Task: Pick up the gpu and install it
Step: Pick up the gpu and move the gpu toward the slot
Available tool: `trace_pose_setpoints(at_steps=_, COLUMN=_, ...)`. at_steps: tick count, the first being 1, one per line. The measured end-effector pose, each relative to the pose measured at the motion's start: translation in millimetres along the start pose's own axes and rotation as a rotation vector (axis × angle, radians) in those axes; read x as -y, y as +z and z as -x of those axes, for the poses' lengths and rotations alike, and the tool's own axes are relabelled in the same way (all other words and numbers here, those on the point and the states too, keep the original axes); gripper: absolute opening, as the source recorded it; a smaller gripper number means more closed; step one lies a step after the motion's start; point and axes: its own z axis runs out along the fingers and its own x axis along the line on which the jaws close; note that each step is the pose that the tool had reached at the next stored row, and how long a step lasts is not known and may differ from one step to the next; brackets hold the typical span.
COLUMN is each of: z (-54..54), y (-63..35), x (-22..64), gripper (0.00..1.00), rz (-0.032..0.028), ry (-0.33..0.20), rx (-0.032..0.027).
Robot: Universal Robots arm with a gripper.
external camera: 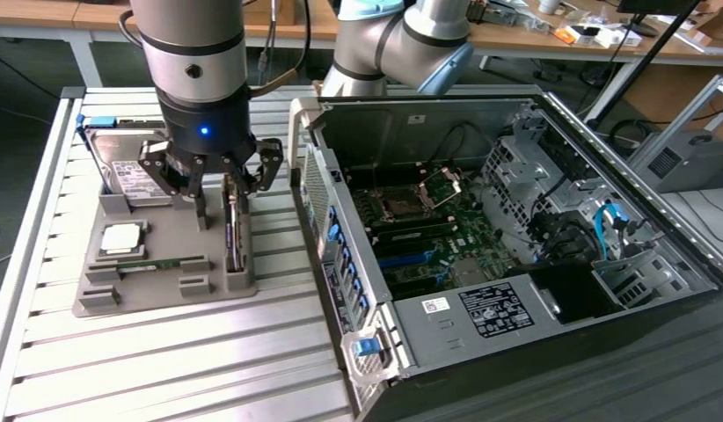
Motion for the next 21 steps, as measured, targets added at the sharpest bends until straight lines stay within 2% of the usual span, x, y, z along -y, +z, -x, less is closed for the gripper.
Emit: trace_pose_setpoints(at_steps=21, z=-0.1, y=4.3, x=0.2, gripper=0.54, rz=0.0, ry=0.0, rx=-0.0001)
